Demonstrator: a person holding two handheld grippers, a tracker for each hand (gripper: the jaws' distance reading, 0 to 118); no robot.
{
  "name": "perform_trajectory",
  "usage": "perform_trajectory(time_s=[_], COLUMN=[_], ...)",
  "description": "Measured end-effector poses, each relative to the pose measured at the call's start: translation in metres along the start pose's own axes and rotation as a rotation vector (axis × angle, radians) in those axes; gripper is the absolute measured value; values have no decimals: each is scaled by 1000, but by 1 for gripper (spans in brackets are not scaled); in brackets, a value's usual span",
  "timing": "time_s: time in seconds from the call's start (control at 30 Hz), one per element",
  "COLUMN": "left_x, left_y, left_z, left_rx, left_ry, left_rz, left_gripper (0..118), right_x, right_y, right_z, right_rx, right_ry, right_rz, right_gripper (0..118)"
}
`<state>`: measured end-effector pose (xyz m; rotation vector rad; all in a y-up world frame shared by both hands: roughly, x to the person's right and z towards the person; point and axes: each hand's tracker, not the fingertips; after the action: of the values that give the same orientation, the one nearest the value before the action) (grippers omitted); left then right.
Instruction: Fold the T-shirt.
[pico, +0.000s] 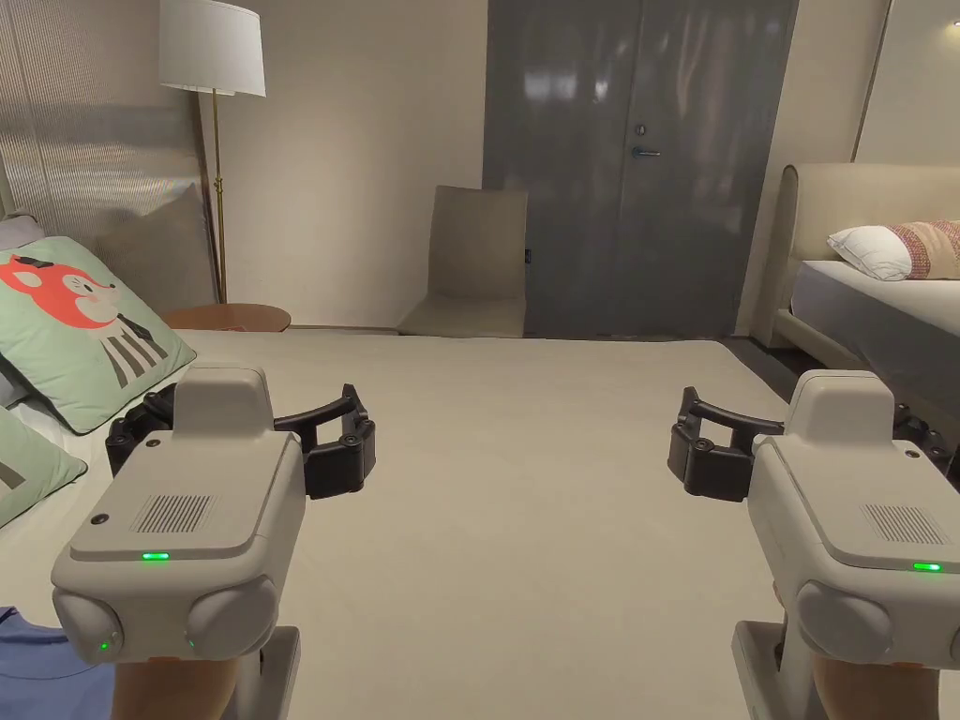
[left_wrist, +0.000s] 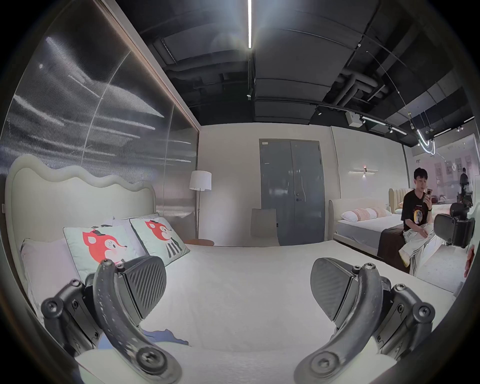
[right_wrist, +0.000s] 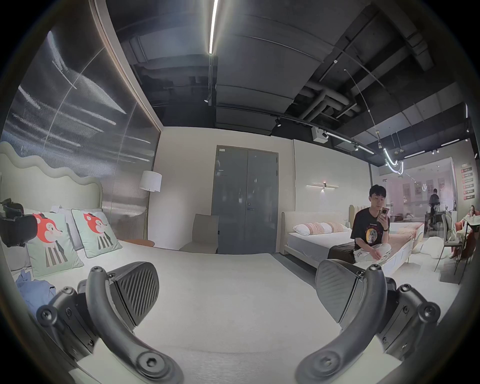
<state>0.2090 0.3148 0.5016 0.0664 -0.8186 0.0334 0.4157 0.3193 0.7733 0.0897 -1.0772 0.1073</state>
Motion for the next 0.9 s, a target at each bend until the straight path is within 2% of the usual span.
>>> perform_trajectory(time_s=[0.9], left_x=[5], left_y=[1], left_z=[5], left_rx=[16], left_ry=[3], left_rz=[-18], left_gripper=[111], right_x=[3], right_y=[3], right_z=[2], right_rx=[7], right_ry=[-5], right_rz=[4], right_gripper=[118])
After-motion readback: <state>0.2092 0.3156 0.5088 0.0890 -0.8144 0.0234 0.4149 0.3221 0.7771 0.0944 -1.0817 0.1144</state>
